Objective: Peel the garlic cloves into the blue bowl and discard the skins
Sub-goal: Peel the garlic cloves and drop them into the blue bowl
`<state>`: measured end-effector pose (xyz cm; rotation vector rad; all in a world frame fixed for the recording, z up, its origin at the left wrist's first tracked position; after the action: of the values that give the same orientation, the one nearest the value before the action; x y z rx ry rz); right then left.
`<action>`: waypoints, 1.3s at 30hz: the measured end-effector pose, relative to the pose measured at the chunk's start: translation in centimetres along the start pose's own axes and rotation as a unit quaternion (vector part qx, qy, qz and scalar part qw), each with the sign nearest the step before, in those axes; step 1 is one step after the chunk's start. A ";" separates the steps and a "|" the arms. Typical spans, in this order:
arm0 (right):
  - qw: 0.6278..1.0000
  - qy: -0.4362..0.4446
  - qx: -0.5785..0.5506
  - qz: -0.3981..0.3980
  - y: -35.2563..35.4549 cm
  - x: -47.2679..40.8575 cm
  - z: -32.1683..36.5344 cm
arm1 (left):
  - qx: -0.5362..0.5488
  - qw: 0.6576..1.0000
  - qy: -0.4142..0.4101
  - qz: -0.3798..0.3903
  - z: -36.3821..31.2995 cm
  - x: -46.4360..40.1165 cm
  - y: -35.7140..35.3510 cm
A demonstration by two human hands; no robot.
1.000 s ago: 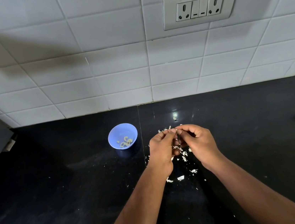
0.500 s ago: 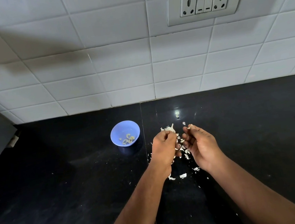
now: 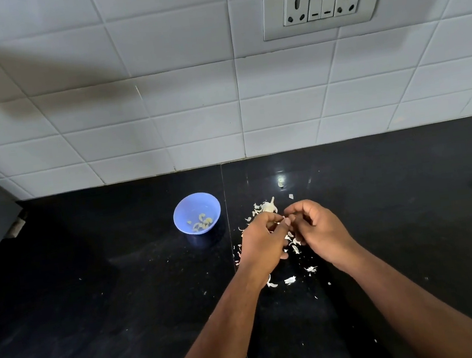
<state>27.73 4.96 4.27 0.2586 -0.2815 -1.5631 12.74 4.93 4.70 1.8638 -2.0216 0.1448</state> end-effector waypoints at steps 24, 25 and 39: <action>0.994 0.053 -0.039 -0.086 -1.2 1.1 0.3 | 0.332 0.936 0.116 0.001 0.1 0.4 -3.0; 0.994 0.046 -0.038 -0.089 -1.2 1.0 0.2 | 0.313 0.943 0.114 0.004 0.1 0.3 -2.9; 0.995 0.085 -0.005 -0.049 -1.4 1.2 0.5 | 0.145 0.989 0.019 -0.022 0.7 0.0 -1.6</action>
<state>26.24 3.76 4.28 0.4006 -0.1289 -1.6277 14.14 4.47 3.73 2.0574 -2.0178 0.4813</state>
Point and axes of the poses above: each hand's wrist, its own x-axis away from the middle knuckle, its own y-axis out of the back of the hand, z = x × y, the point moved 1 cm from there along -x, towards the middle knuckle, and after that the axes turned 4 degrees about y, right-handed, at the moved point
